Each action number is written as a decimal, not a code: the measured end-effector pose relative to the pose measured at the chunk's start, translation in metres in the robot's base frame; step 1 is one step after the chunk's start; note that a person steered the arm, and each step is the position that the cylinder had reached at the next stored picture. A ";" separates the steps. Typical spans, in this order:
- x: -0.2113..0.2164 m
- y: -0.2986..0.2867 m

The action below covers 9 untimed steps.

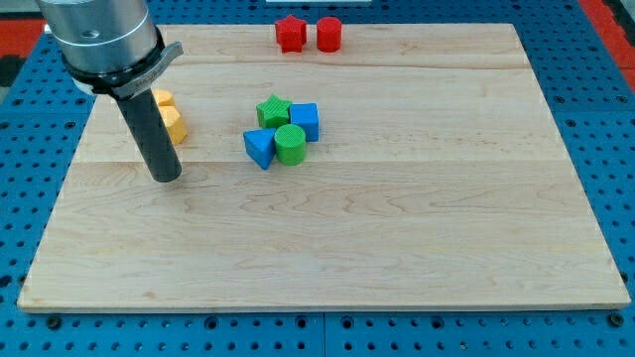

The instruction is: Separate the yellow blocks

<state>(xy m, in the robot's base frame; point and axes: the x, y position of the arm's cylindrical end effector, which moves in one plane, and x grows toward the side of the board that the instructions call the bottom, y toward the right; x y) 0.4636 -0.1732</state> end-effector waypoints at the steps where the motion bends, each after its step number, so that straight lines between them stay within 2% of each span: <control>1: 0.032 -0.004; 2: 0.045 -0.038; 3: 0.023 -0.069; 4: -0.027 -0.064; 5: -0.036 -0.013; 6: -0.062 0.014; 7: -0.057 0.006; 8: -0.056 -0.036; 9: -0.096 -0.053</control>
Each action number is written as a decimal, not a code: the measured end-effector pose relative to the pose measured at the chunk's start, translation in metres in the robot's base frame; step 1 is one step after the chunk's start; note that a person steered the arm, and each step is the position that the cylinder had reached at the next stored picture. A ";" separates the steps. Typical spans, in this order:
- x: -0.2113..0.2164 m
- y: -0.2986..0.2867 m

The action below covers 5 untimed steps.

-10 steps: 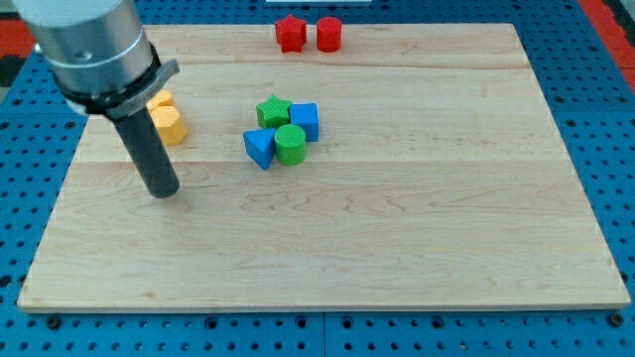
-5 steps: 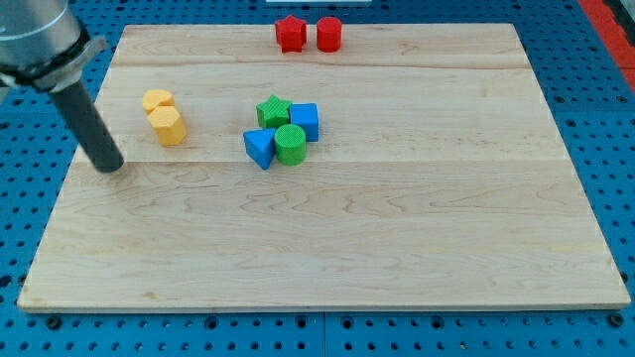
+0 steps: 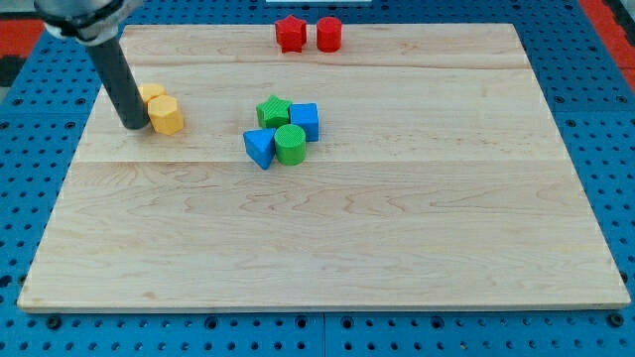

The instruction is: Separate the yellow blocks

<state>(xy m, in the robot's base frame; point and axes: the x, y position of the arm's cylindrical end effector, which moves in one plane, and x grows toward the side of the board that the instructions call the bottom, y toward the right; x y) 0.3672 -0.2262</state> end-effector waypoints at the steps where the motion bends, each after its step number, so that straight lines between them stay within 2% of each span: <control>1: -0.003 0.054; 2: -0.023 0.061; 3: -0.008 0.023; 4: 0.040 0.036; 5: 0.075 0.075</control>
